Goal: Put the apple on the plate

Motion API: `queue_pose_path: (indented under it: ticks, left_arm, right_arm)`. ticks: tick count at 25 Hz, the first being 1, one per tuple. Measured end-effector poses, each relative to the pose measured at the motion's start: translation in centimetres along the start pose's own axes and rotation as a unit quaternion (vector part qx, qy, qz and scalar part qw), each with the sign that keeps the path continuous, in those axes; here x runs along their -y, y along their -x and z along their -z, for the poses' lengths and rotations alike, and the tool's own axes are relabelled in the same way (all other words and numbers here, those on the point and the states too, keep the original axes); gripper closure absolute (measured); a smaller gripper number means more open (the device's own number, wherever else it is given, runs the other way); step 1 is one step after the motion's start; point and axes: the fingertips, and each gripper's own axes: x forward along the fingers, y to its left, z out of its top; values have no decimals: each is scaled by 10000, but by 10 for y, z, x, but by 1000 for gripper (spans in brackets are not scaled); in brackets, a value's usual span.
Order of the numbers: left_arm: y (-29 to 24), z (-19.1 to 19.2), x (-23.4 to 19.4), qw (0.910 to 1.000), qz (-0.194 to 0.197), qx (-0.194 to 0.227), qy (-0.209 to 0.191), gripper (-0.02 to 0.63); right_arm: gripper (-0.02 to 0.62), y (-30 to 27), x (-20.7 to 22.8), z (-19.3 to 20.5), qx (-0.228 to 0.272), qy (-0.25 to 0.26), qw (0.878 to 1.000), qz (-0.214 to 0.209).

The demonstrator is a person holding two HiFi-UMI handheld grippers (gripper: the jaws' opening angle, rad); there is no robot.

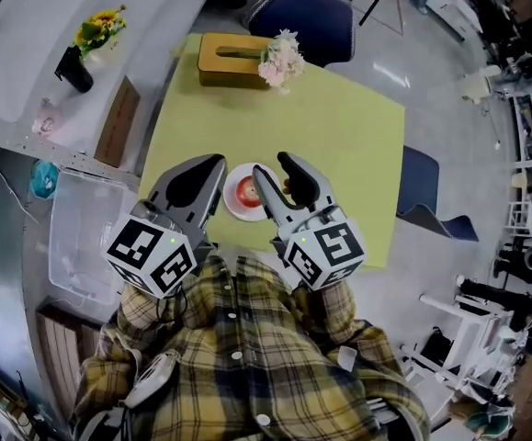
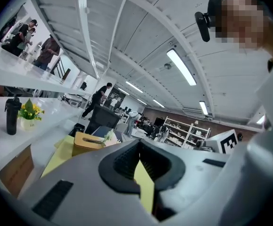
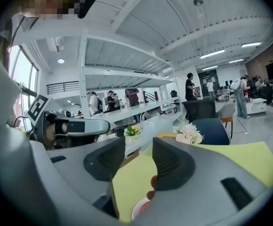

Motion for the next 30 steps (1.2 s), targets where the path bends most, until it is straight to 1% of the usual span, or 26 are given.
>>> queue_pose_path:
  ticks: [2, 4, 7, 10, 14, 20, 30]
  left_arm:
    - [1, -9, 5, 9999, 33, 83, -82, 598]
    - [1, -15, 9, 9998, 69, 132, -137, 598]
    - [0, -23, 16, 9995, 137, 212, -214, 598]
    - [0, -27, 21, 9992, 176, 271, -242, 598]
    - [-4, -29, 26, 9989, 270, 290, -264, 598]
    - [-5, -27, 33, 9986, 341, 276, -284, 598]
    - [-5, -25, 29, 9990, 287, 203, -261, 598]
  right_arm:
    - [448, 2, -2, -14, 164, 45, 9999, 25]
    - [502, 6, -2, -24, 306, 68, 9995, 92]
    - [562, 12, -2, -39, 507, 99, 9985, 186]
    - [591, 15, -5, -50, 625, 51, 9979, 160]
    - [598, 15, -6, -55, 630, 77, 9979, 114]
    - [598, 17, -8, -50, 461, 78, 9989, 92]
    - [598, 14, -6, -44, 347, 41, 9994, 85]
